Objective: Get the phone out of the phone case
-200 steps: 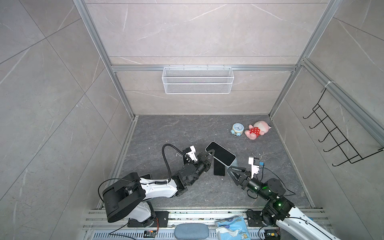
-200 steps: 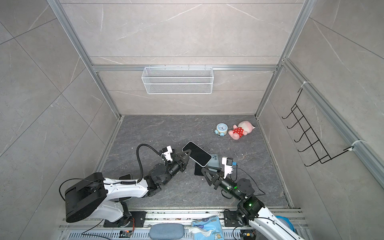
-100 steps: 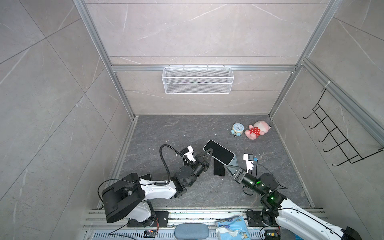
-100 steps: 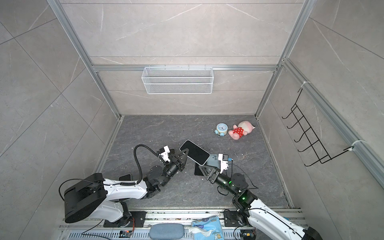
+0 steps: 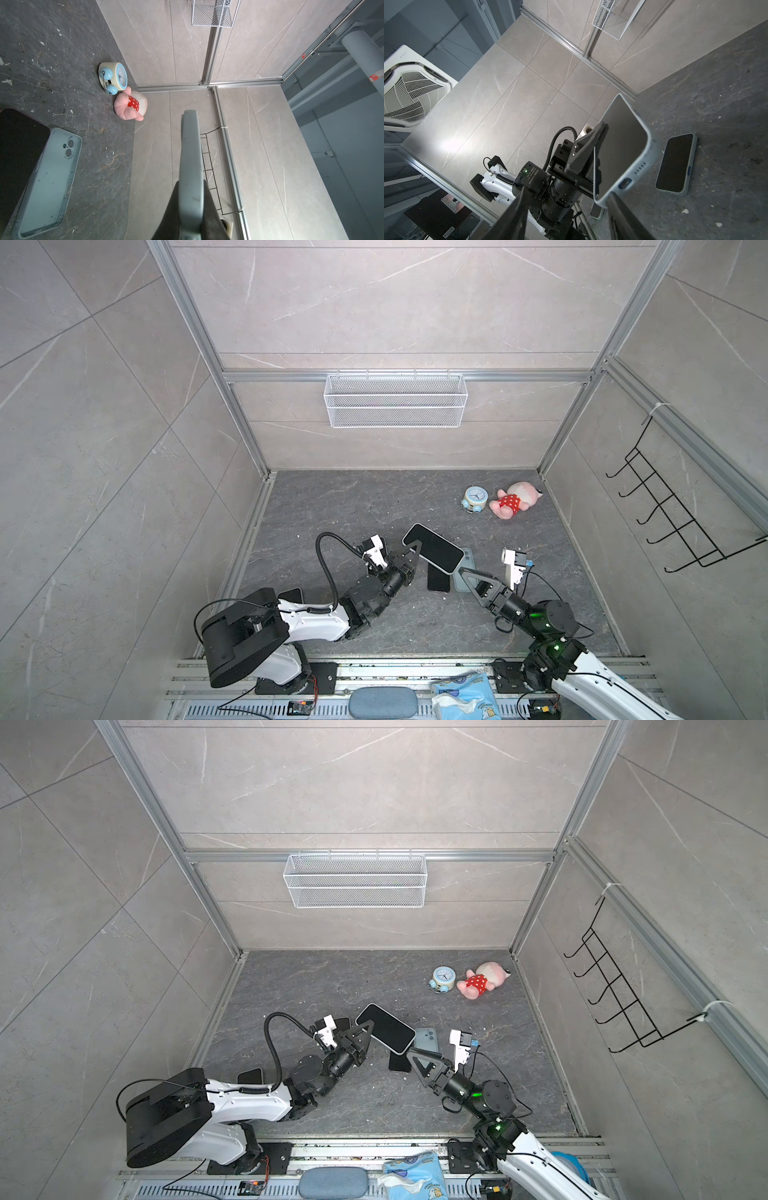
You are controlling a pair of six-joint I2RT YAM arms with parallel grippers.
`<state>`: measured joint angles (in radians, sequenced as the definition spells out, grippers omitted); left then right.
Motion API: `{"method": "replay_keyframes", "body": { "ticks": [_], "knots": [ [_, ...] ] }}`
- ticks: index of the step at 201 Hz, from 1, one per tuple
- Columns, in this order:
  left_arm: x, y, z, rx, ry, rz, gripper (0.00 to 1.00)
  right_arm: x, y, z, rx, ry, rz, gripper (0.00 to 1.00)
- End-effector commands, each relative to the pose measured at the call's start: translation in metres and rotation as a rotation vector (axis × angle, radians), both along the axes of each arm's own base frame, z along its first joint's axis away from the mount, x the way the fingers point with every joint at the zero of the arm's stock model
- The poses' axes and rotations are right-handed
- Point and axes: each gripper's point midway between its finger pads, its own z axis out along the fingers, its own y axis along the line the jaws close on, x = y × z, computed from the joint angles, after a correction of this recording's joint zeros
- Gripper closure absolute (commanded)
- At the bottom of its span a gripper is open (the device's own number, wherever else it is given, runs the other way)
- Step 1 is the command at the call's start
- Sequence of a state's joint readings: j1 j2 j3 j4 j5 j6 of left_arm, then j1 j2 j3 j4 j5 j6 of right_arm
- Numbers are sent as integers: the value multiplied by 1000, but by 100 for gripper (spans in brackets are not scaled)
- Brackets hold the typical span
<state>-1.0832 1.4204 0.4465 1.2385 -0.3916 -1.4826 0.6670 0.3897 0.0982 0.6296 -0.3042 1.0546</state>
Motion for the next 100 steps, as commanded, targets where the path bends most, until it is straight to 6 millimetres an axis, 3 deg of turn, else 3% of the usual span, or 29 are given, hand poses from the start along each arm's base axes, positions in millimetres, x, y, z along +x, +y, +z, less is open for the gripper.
{"method": "replay_keyframes", "body": {
  "ticks": [1,100],
  "knots": [
    [0,0,34,-87,-73,8,100,-1,1,1,-7,13,12,41],
    [1,-8,40,-103,-83,-4,100,6,9,-30,-7,114,39,43]
  ]
}}
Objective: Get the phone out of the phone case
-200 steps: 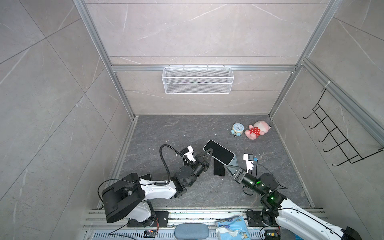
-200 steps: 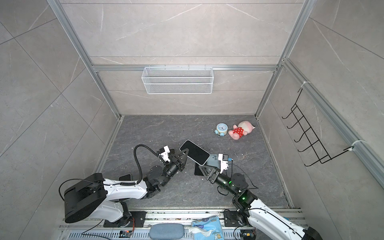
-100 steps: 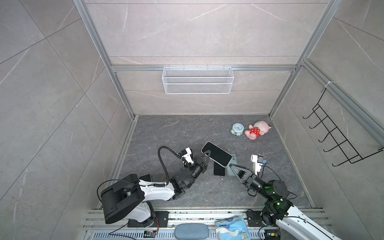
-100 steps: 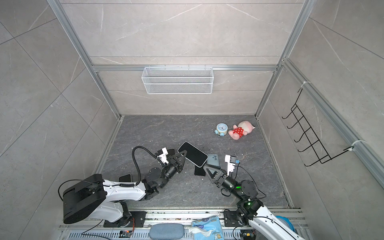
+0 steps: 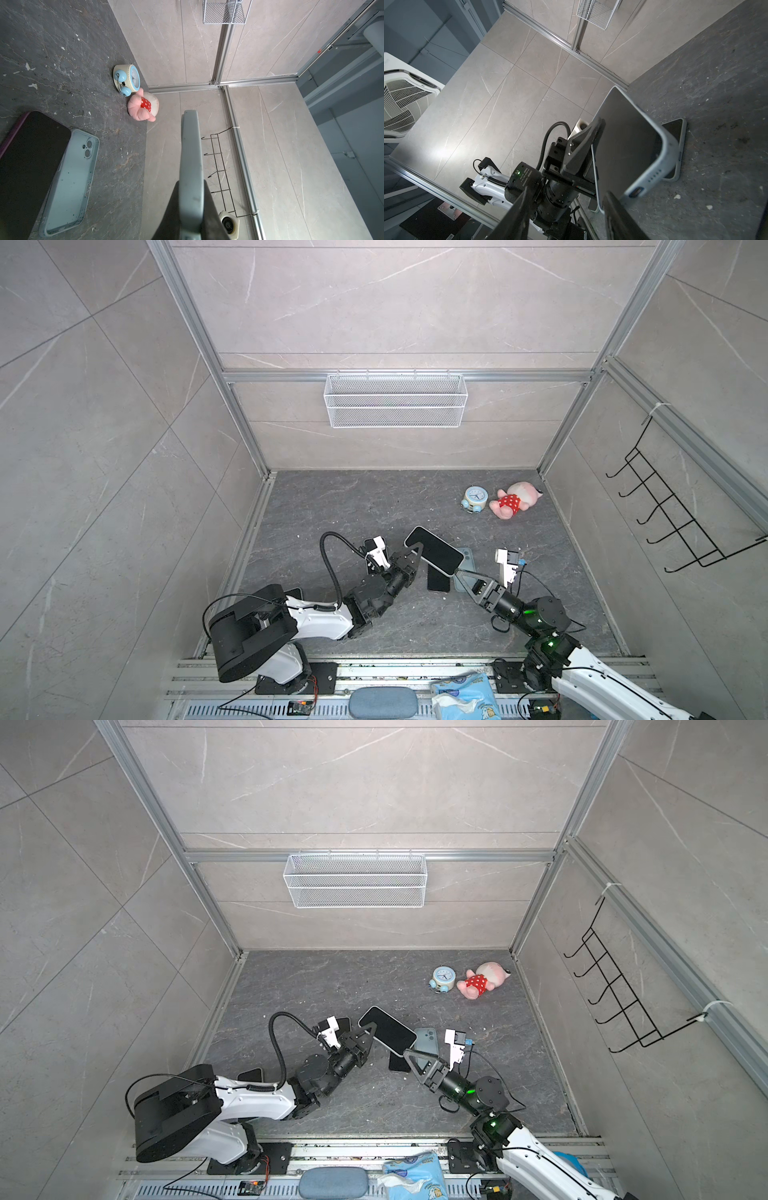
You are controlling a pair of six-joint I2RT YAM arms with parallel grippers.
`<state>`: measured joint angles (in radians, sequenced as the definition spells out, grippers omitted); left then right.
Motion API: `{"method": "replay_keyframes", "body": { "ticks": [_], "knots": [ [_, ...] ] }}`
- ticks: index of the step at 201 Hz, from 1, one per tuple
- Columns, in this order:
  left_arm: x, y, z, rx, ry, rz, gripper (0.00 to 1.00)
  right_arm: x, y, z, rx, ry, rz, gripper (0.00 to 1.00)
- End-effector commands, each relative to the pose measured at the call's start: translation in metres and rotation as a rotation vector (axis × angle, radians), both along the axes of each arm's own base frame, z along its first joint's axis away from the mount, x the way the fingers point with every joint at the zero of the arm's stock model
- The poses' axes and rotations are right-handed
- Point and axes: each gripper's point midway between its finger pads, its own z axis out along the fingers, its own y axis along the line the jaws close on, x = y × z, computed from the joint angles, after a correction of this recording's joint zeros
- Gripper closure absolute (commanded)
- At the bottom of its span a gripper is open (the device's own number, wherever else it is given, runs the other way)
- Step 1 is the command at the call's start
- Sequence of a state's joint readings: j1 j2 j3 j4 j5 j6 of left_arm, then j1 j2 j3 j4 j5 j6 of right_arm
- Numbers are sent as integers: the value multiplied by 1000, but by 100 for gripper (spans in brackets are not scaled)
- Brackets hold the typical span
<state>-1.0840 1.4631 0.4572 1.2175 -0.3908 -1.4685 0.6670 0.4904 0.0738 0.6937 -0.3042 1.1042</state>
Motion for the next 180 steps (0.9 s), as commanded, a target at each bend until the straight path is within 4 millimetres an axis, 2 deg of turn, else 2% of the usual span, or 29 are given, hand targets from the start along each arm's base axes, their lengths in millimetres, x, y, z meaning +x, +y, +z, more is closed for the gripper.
{"method": "replay_keyframes", "body": {
  "ticks": [1,86,180],
  "knots": [
    [-3,-2,56,-160,-99,-7,100,-3,2,-9,5,27,29,43],
    [-1,1,53,-151,-95,10,100,-8,-1,-23,9,75,40,44],
    [-1,-6,47,-147,-85,-8,100,-8,-2,-23,6,75,33,45]
  ]
}}
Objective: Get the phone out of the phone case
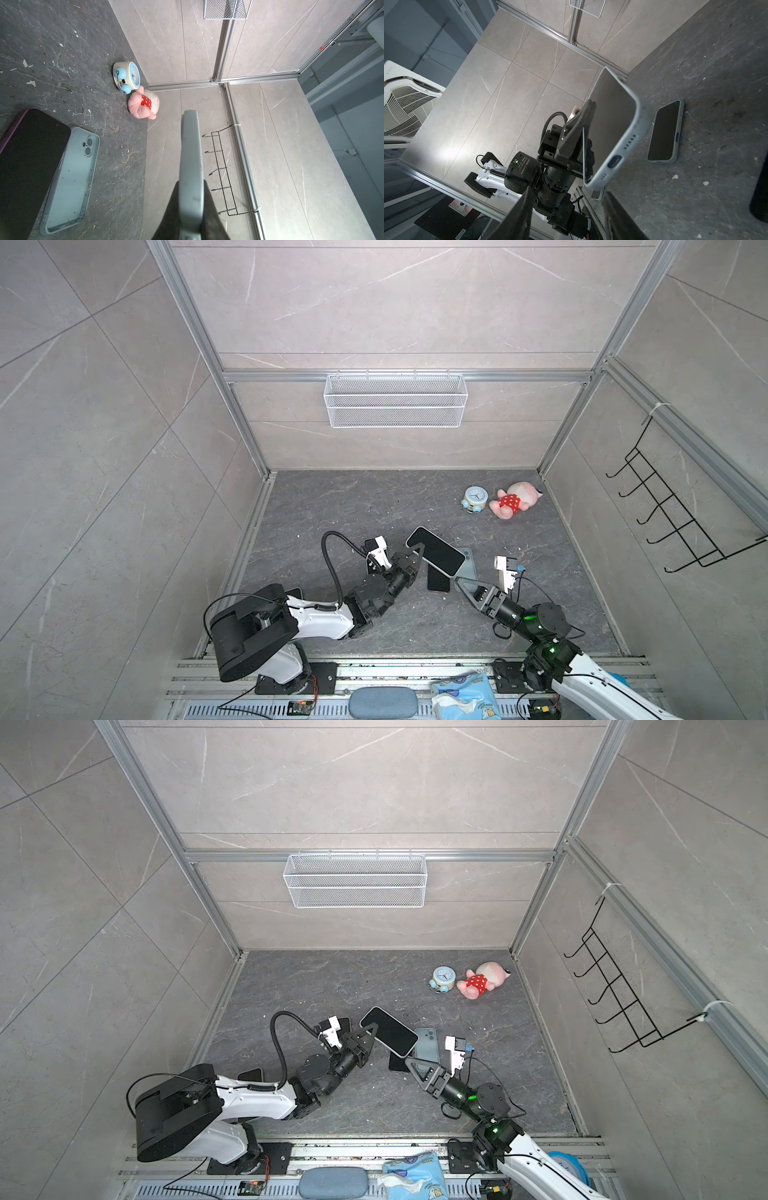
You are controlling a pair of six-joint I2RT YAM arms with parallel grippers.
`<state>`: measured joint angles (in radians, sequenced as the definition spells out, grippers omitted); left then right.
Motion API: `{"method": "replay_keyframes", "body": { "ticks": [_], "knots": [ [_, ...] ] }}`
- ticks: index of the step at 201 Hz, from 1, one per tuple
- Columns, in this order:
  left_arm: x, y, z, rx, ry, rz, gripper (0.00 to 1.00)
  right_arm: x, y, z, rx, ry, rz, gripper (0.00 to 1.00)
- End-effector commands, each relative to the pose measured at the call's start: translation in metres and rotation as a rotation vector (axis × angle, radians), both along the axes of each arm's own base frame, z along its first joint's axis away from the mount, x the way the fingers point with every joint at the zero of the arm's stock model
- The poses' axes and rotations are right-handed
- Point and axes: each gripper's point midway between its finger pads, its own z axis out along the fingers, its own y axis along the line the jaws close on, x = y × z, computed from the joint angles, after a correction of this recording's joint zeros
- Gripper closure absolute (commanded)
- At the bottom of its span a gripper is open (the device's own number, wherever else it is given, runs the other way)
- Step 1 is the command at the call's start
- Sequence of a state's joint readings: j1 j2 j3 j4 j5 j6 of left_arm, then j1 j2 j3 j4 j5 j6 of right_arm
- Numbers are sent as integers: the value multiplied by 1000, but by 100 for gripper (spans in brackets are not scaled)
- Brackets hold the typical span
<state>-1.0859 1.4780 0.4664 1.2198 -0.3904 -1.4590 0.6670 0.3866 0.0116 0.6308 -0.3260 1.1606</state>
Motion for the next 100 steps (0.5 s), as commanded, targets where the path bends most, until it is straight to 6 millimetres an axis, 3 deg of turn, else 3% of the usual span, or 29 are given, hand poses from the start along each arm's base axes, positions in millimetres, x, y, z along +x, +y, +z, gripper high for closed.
{"method": "replay_keyframes", "body": {
  "ticks": [1,52,100],
  "knots": [
    [-2,-3,48,-157,-81,-7,100,2,1,-3,-6,13,2,45],
    [-4,-5,51,-158,-89,-16,100,8,6,-6,4,23,3,48],
    [-4,-7,44,-153,-76,-21,100,15,11,-2,16,18,4,61]
  ]
}}
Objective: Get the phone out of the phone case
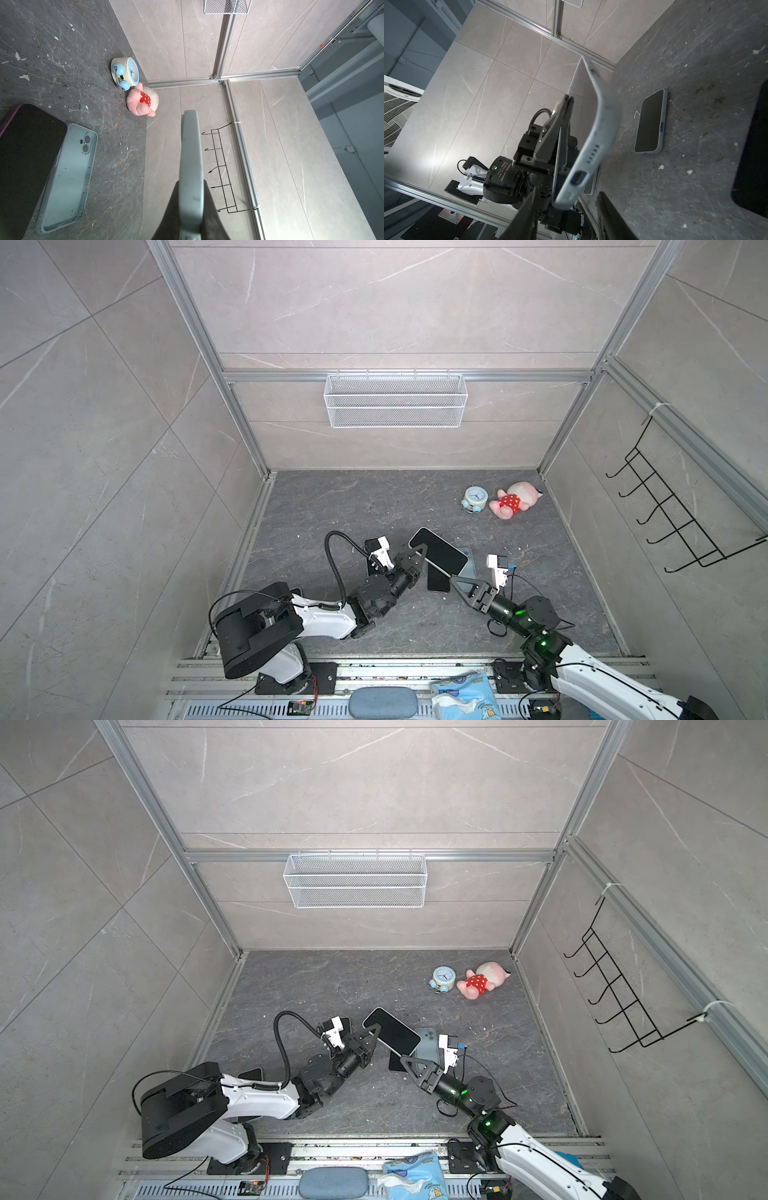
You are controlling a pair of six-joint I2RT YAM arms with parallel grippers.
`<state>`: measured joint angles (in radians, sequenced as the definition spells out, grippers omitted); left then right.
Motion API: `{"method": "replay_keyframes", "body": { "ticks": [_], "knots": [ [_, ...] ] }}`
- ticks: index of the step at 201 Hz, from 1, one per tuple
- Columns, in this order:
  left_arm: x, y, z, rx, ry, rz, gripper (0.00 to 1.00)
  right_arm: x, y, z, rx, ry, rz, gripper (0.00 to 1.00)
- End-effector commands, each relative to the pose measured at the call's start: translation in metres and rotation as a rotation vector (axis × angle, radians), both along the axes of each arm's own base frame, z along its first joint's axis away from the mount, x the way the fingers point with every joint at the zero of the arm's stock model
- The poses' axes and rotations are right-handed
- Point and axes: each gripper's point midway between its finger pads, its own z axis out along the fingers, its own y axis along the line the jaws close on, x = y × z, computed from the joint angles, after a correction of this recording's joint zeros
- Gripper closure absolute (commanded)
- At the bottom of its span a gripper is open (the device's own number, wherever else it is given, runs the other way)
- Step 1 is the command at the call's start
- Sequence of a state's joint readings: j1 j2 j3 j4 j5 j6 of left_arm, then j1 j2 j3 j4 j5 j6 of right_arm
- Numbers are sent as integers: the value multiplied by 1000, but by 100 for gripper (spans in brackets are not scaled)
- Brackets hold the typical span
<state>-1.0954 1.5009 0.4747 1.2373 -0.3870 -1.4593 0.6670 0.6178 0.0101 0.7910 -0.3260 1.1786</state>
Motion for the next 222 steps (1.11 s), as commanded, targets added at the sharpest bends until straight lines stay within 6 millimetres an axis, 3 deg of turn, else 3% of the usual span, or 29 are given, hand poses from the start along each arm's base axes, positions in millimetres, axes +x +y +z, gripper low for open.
{"method": "replay_keyframes", "body": {
  "ticks": [1,78,114,151,222],
  "knots": [
    [-2,-1,46,-152,-74,-8,100,1,0,18,51,-53,1,61],
    [-2,3,40,-154,-56,1,100,6,4,12,50,-41,2,100],
    [-1,2,37,-160,-9,-5,100,6,4,5,-8,-62,-8,100],
    [3,1,37,-126,83,-23,100,5,6,-10,-205,-192,-9,100],
    [11,20,50,-65,137,-21,100,5,11,19,-319,-522,-30,100]
  ]
}}
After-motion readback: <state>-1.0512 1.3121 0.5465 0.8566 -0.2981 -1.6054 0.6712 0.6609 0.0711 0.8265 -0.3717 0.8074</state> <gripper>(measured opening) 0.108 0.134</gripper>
